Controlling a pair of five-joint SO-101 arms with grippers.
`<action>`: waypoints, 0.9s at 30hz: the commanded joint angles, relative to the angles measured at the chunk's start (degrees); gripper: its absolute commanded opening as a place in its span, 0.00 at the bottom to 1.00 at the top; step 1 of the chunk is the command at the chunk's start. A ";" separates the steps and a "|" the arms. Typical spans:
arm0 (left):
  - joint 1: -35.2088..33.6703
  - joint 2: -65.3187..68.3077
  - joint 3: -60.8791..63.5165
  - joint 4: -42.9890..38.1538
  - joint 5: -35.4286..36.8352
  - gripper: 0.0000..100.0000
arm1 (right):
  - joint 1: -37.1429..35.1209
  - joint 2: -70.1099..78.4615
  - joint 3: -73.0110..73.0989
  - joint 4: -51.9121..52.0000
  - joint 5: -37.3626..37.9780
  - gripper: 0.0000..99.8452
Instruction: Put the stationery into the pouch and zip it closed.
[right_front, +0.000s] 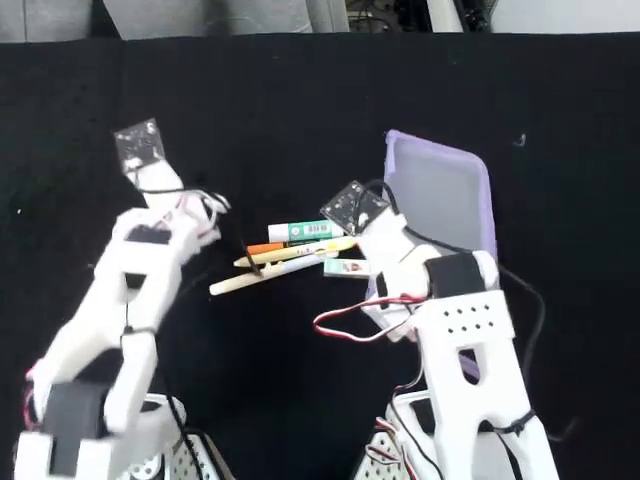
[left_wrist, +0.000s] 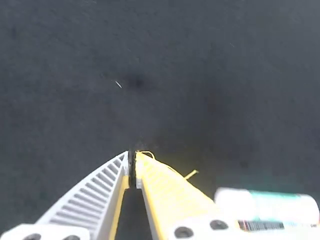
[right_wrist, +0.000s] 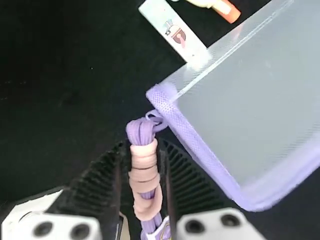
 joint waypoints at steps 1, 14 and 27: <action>6.20 -10.90 5.49 0.09 -4.92 0.04 | -0.35 -1.80 4.26 -7.12 0.79 0.01; 20.00 -40.44 32.57 -12.13 -18.81 0.04 | -0.44 -1.89 13.49 -21.71 -3.87 0.01; 25.45 -61.01 47.43 -19.78 -22.42 0.04 | -0.79 -1.89 13.67 -20.40 -4.57 0.01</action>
